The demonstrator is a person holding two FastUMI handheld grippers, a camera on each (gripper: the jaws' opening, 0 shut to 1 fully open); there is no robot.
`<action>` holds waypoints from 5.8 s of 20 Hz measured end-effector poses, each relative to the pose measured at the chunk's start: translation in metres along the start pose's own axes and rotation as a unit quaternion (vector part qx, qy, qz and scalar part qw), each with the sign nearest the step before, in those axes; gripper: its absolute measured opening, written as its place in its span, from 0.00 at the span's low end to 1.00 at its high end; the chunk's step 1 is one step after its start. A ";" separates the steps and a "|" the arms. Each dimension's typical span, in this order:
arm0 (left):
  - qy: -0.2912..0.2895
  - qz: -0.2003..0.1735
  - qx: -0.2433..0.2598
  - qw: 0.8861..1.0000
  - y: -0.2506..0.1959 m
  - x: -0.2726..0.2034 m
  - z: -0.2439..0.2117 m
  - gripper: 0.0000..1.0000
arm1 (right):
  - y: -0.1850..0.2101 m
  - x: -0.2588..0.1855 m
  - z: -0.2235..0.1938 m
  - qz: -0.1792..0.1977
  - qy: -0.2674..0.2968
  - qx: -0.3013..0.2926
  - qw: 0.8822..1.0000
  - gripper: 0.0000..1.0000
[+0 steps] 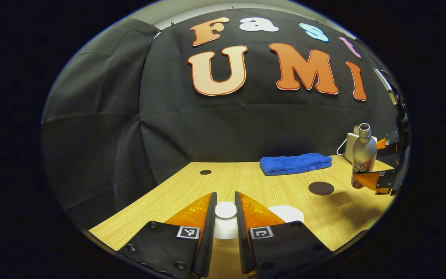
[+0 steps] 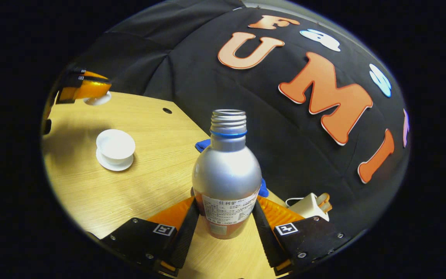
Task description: Open the teacup lid with one hand, grasp the water bottle and pour water into the teacup with the other hand; after pouring, place the water bottle on the coaster and then close the teacup lid.
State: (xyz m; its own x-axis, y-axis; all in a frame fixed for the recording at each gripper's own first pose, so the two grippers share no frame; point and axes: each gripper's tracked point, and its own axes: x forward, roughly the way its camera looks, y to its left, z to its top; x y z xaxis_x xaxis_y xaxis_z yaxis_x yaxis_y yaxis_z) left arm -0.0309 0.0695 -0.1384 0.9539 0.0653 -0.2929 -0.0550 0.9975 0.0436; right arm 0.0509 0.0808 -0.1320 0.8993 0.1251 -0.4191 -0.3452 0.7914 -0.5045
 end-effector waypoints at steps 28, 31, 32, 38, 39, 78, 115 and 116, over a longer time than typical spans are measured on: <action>0.019 0.045 -0.032 0.998 0.073 -0.012 -0.024 0.33 | 0.028 0.046 0.070 -0.098 -0.085 -0.378 0.917 0.79; 0.014 0.057 -0.028 0.998 0.083 -0.015 -0.020 0.31 | 0.019 0.052 0.084 -0.131 -0.096 -0.424 0.891 0.78; 0.013 0.058 -0.027 0.998 0.085 -0.015 -0.021 0.33 | 0.017 0.051 0.089 -0.141 -0.101 -0.439 0.882 0.78; 0.009 0.061 -0.028 0.998 0.089 -0.020 -0.023 0.33 | 0.019 0.052 0.107 -0.155 -0.120 -0.474 0.859 0.78; 0.011 0.062 -0.028 0.998 0.090 -0.020 -0.024 0.33 | 0.019 0.052 0.110 -0.160 -0.123 -0.487 0.850 0.78; -0.017 0.078 -0.024 0.997 0.097 -0.045 -0.003 0.33 | 0.038 0.029 0.168 -0.186 -0.201 -0.614 0.740 0.78; -0.041 -0.003 -0.016 0.999 -0.019 -0.010 0.024 0.33 | 0.022 0.138 0.056 0.057 -0.081 0.183 0.978 0.78; -0.041 -0.008 -0.016 0.999 -0.025 -0.009 0.025 0.33 | 0.026 0.144 0.054 0.062 -0.074 0.209 0.973 0.78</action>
State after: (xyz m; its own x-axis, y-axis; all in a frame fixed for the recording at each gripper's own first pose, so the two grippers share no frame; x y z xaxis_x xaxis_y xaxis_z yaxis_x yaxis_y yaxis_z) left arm -0.0309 0.0434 -0.1131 0.9758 0.0491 -0.2131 -0.0484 0.9988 0.0086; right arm 0.1854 0.1518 -0.1649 0.8977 0.2951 -0.3273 -0.3416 0.9352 -0.0938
